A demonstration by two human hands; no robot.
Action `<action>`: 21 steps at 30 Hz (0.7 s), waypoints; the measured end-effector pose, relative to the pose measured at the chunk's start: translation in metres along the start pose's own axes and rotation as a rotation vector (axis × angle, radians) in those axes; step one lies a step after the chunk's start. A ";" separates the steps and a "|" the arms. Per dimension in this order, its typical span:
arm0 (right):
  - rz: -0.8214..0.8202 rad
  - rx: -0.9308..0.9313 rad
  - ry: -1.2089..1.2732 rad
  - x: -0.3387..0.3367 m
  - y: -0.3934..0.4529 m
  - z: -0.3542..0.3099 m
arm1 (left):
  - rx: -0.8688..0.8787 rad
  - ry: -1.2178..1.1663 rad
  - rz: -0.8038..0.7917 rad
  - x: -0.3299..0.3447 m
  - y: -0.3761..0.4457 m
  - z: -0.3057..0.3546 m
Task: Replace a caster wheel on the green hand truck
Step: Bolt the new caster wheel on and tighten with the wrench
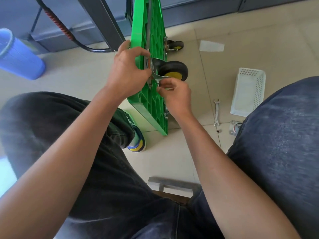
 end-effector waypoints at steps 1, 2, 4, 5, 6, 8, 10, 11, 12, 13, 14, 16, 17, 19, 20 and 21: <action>-0.003 -0.001 0.000 0.002 0.001 0.001 | -0.002 -0.001 -0.001 0.001 0.003 -0.001; -0.003 0.004 0.003 0.004 0.002 0.003 | -0.009 -0.003 -0.008 0.003 0.005 -0.002; 0.005 0.019 0.023 0.008 0.003 0.007 | -0.010 -0.015 -0.010 0.006 0.007 -0.005; 0.006 0.029 0.040 0.010 0.004 0.009 | -0.005 -0.021 -0.004 0.006 0.008 -0.005; 0.004 0.041 0.057 0.013 0.004 0.011 | -0.004 -0.025 0.006 0.006 0.008 -0.006; -0.002 0.068 0.089 0.018 0.003 0.015 | -0.009 -0.015 0.020 0.007 0.009 -0.006; 0.003 0.084 0.125 0.021 0.002 0.017 | -0.011 -0.002 0.026 0.008 0.009 -0.007; 0.007 0.087 0.140 0.022 0.001 0.018 | -0.002 -0.009 0.028 0.008 0.009 -0.008; 0.009 0.088 0.149 0.022 0.000 0.018 | 0.009 -0.024 0.027 0.009 0.009 -0.008; 0.011 0.087 0.155 0.022 0.000 0.017 | 0.015 -0.038 0.027 0.009 0.009 -0.009; 0.012 0.086 0.160 0.022 0.000 0.017 | 0.014 -0.047 0.027 0.009 0.010 -0.010; 0.015 0.081 0.171 0.021 0.001 0.016 | 0.009 -0.052 0.029 0.011 0.011 -0.013; 0.017 0.074 0.170 0.022 0.001 0.015 | 0.011 -0.051 0.032 0.011 0.011 -0.013; 0.023 0.058 0.157 0.023 0.000 0.015 | 0.013 -0.044 0.045 0.012 0.013 -0.013; 0.025 0.052 0.153 0.023 -0.001 0.015 | 0.007 -0.044 0.050 0.012 0.013 -0.013; 0.027 0.046 0.153 0.024 -0.002 0.015 | 0.002 -0.047 0.052 0.012 0.013 -0.014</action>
Point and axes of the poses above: each hand's wrist, its own y-axis towards the middle knuckle, its own x-axis out of the palm, z = x × y, the point moved 7 cm from there along y, towards the middle knuckle, and after that the axes turned 8 degrees about z, right-handed, at the moved point
